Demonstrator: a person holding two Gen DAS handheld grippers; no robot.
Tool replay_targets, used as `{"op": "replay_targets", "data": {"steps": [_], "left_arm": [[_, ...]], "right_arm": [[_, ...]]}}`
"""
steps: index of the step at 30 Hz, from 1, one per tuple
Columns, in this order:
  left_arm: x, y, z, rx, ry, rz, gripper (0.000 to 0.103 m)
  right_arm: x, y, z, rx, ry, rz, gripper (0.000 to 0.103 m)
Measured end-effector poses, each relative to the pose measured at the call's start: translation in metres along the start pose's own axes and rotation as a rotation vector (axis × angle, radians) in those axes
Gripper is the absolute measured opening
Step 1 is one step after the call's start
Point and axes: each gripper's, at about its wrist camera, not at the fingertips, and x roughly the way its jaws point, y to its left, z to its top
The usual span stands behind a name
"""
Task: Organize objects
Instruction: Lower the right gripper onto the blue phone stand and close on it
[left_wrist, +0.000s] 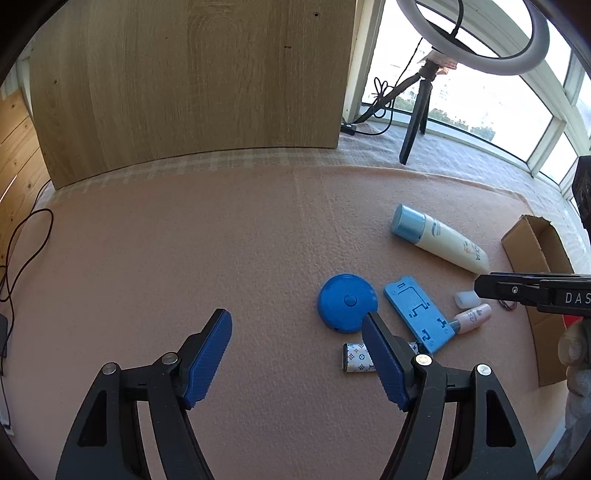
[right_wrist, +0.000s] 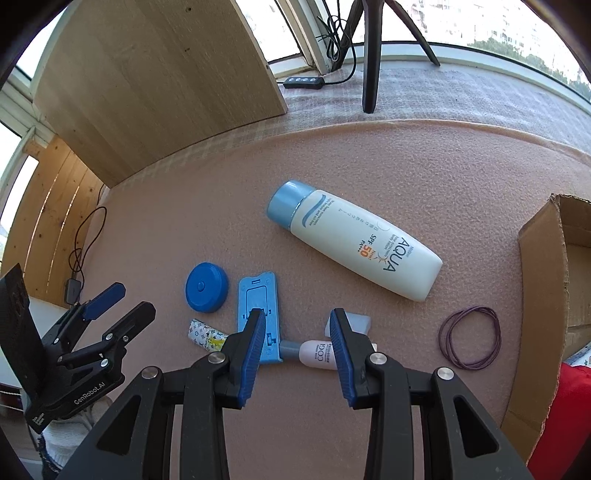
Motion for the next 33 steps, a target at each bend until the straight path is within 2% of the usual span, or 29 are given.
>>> {"op": "replay_targets", "data": {"steps": [5, 11, 21, 28, 32, 33], "left_arm": [[0.018, -0.010, 0.006, 0.034, 0.030, -0.018, 0.076], [0.031, -0.022, 0.007, 0.073, 0.045, -0.018, 0.076], [0.036, -0.050, -0.007, 0.094, 0.081, -0.131, 0.076], [0.042, -0.062, -0.011, 0.083, 0.106, -0.204, 0.065], [0.047, -0.071, -0.011, 0.079, 0.137, -0.250, 0.052], [0.048, -0.072, -0.011, 0.075, 0.140, -0.260, 0.051]], "right_arm": [[0.003, -0.002, 0.000, 0.027, 0.003, 0.013, 0.039], [0.006, -0.003, 0.001, 0.041, 0.009, 0.026, 0.040], [0.017, 0.008, 0.007, 0.024, 0.043, 0.054, 0.039], [0.039, 0.011, 0.008, 0.037, 0.099, 0.075, 0.038], [0.046, 0.012, 0.006, 0.047, 0.120, 0.085, 0.032], [0.047, 0.012, 0.006, 0.047, 0.122, 0.091, 0.030]]}}
